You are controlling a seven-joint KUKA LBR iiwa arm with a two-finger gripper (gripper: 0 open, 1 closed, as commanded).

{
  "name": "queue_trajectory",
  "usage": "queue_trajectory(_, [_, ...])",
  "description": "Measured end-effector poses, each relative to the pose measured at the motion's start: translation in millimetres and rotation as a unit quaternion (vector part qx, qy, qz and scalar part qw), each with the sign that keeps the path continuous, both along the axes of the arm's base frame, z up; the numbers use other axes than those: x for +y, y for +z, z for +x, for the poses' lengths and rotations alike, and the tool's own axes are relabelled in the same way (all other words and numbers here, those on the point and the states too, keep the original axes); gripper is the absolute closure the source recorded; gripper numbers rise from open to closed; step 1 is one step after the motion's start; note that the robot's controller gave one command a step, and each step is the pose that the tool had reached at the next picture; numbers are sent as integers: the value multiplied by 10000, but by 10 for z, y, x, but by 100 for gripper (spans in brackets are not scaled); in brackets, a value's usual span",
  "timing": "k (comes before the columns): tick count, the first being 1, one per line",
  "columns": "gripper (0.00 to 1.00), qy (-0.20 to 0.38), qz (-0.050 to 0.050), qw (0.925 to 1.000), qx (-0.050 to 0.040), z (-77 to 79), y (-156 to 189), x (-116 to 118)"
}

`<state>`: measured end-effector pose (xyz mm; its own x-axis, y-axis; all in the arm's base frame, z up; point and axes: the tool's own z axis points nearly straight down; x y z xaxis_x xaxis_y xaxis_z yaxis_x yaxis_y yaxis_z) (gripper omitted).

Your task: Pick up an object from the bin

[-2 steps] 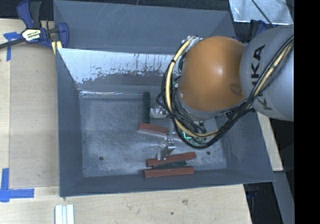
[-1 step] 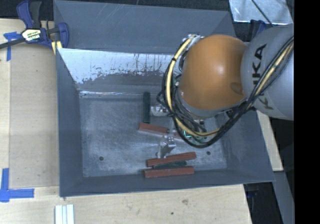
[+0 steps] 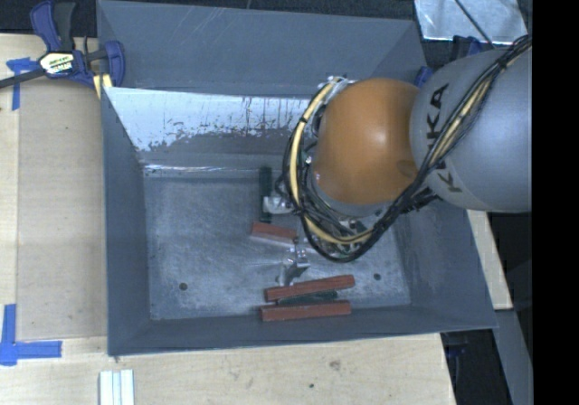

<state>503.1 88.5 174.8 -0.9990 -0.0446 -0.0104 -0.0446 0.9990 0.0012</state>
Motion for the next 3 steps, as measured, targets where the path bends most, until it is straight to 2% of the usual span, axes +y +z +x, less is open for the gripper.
queue_trajectory(1, [100, 296, 9, 9995, -76, 236, -796, -385])
queue_trajectory(2, [0, 297, -4, 9996, 29, 179, -832, -396])
queue_trajectory(3, [0, 296, -4, 9996, 28, 180, -831, -396])
